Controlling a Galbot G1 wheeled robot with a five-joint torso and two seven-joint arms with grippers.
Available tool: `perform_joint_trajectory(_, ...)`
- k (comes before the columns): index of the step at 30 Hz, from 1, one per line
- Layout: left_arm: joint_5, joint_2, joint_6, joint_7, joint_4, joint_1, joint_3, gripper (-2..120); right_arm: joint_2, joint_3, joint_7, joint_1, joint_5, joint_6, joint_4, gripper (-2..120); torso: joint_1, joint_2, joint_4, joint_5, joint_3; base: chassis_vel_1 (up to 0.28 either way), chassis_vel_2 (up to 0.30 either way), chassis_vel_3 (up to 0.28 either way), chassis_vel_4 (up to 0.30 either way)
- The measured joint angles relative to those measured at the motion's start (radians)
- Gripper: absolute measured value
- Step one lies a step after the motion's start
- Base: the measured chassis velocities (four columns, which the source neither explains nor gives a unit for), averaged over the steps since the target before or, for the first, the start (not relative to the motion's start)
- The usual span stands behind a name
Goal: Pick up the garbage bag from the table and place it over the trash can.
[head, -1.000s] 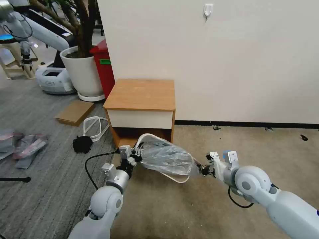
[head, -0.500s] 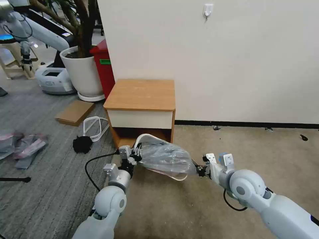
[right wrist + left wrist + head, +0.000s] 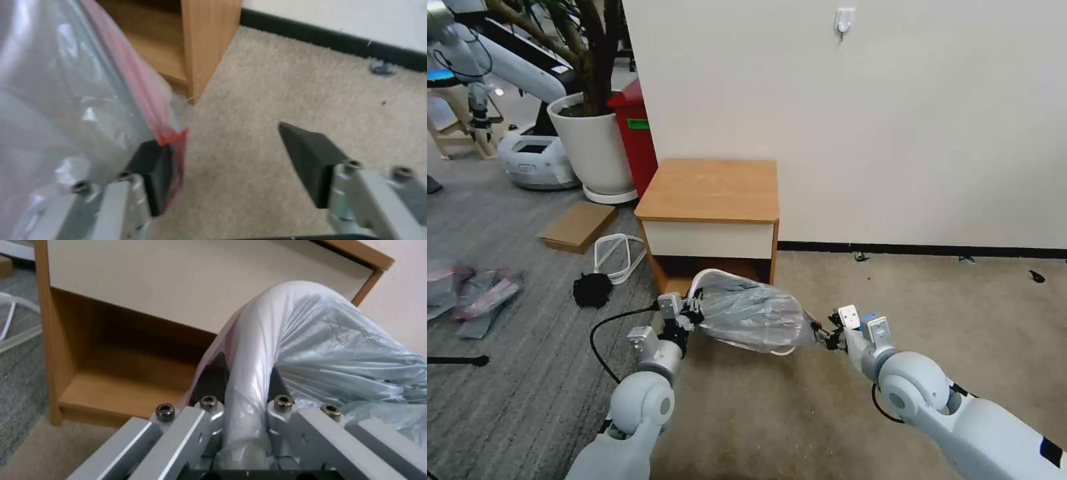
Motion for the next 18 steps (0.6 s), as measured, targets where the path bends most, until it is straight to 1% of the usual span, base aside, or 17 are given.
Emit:
perform_joint_trajectory(2,0.007,0.007,0.003,0.031,-0.004,0.010,-0.010,7,-0.014,0.006,-0.004,0.012,-0.008,0.005,0.000,74,0.000,0.000,0.0000,0.0000,0.000,0.000,0.000,0.000,0.000)
perform_joint_trajectory(3,0.007,0.007,0.003,0.031,-0.004,0.010,-0.010,7,-0.014,0.006,-0.004,0.012,-0.008,0.005,0.000,74,0.000,0.000,0.0000,0.0000,0.000,0.000,0.000,0.000,0.000)
perform_joint_trajectory(5,0.020,0.012,0.003,0.049,-0.006,0.017,-0.015,7,-0.024,0.015,-0.007,0.019,-0.002,0.004,0.005,80,0.000,0.000,0.0001,0.0000,0.000,0.000,0.000,0.000,0.000)
perform_joint_trajectory(7,0.030,0.017,0.002,0.063,-0.005,0.022,-0.020,6,-0.037,0.023,-0.011,0.024,0.009,0.002,0.011,90,0.000,0.000,0.0000,0.0000,0.000,0.000,0.000,0.000,0.000)
perform_joint_trajectory(8,0.030,0.017,0.002,0.063,-0.005,0.022,-0.020,6,-0.037,0.023,-0.011,0.024,0.009,0.002,0.011,90,0.000,0.000,0.0000,0.0000,0.000,0.000,0.000,0.000,0.000)
perform_joint_trajectory(10,0.040,0.021,-0.011,0.090,-0.001,0.024,-0.026,6,-0.053,0.029,-0.032,0.027,0.027,-0.003,0.017,97,0.000,0.000,0.0000,0.0000,0.000,0.000,0.000,0.000,0.000)
perform_joint_trajectory(12,0.041,0.022,-0.021,0.115,-0.001,0.026,-0.030,6,-0.063,0.039,-0.045,0.030,0.089,-0.020,0.022,105,0.000,0.000,0.0000,0.0000,0.000,0.000,0.000,0.000,0.000)
perform_joint_trajectory(13,0.041,0.022,-0.021,0.115,-0.001,0.026,-0.030,6,-0.063,0.039,-0.045,0.030,0.089,-0.020,0.022,105,0.000,0.000,0.0000,0.0000,0.000,0.000,0.000,0.000,0.000)
perform_joint_trajectory(16,0.045,0.023,-0.037,0.152,0.001,0.033,-0.034,6,-0.057,0.068,-0.034,0.039,0.225,-0.056,0.023,111,0.000,0.000,-0.0001,0.0001,0.000,0.000,0.000,0.000,0.000)
perform_joint_trajectory(17,0.045,0.023,-0.037,0.152,0.001,0.033,-0.034,6,-0.057,0.068,-0.034,0.039,0.225,-0.056,0.023,111,0.000,0.000,-0.0001,0.0001,0.000,0.000,0.000,0.000,0.000)
perform_joint_trajectory(18,0.051,0.024,-0.043,0.166,0.004,0.036,-0.036,6,-0.055,0.077,-0.030,0.043,0.259,-0.063,0.022,112,0.000,0.000,0.0001,0.0001,0.000,0.000,0.000,0.000,0.000)
